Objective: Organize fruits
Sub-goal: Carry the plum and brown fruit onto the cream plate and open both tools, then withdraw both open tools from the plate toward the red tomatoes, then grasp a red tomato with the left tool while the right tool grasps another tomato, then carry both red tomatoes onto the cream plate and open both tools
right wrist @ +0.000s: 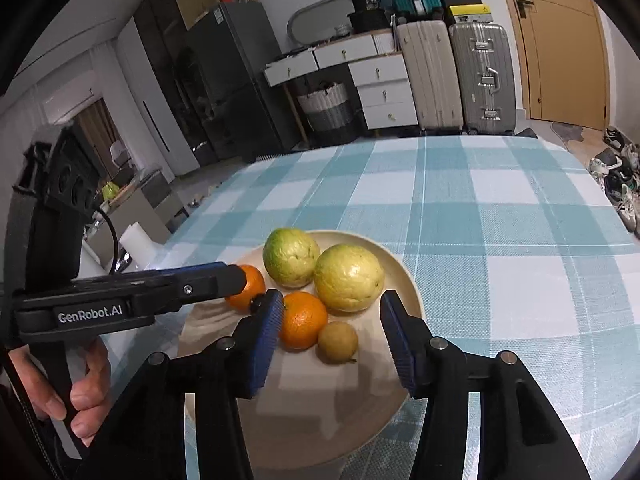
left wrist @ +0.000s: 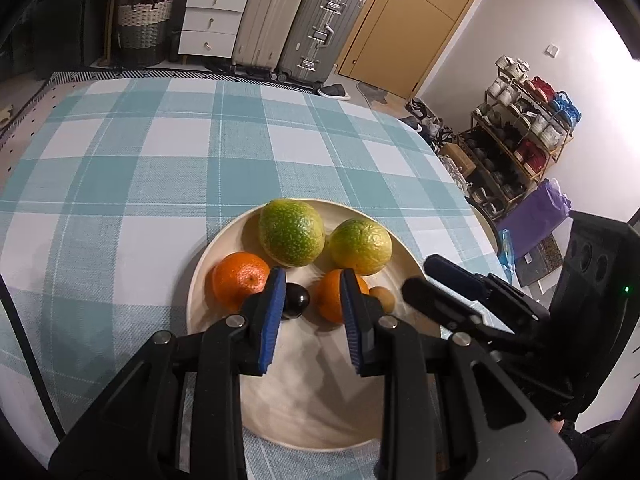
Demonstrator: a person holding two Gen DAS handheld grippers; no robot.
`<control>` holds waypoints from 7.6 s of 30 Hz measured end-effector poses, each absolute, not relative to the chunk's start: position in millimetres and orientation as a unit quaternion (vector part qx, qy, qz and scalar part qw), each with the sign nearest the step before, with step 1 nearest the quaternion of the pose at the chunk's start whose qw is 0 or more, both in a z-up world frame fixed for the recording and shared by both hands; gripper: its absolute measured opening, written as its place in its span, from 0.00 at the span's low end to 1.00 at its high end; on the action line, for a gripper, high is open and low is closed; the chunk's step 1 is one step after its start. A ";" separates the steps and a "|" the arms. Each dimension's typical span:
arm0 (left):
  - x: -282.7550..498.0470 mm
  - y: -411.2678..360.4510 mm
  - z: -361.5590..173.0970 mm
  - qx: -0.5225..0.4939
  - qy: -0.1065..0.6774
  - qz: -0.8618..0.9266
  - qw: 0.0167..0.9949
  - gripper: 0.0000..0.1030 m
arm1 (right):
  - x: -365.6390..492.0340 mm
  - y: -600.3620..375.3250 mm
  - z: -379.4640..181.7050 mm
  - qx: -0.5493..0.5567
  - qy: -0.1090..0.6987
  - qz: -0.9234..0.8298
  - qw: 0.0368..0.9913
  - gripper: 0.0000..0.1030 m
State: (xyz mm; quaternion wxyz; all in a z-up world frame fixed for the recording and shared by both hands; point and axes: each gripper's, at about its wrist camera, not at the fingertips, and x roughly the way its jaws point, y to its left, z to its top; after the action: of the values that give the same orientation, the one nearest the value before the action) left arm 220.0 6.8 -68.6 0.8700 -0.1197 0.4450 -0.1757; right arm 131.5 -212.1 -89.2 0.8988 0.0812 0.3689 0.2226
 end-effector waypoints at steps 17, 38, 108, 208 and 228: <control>147.4 6.5 -51.2 -0.093 0.439 -0.141 0.882 0.38 | 70.3 -248.8 -57.7 0.109 0.332 0.184 0.919 0.70; 58.5 -2.8 -22.7 -0.029 0.398 -0.077 0.914 0.99 | -11.5 -255.6 -18.0 0.094 0.279 0.184 0.938 0.99; 37.4 -41.6 -107.5 -0.059 0.496 -0.232 0.835 0.52 | -57.5 -265.8 -82.6 0.035 0.350 0.147 0.925 1.00; 67.6 57.4 -75.0 -0.202 0.454 -0.193 0.846 0.23 | -29.3 -191.2 -84.5 0.109 0.400 0.307 0.856 0.29; 155.5 64.1 -67.7 -0.232 0.449 -0.164 0.847 0.23 | 55.8 -166.0 -71.7 0.074 0.395 0.313 0.861 0.29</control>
State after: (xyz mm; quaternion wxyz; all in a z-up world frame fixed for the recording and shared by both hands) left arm 155.5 64.1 -67.7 0.8473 -0.2317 0.4487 -0.1645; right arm 55.8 -166.0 -71.7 0.8608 0.0740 0.3946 0.3127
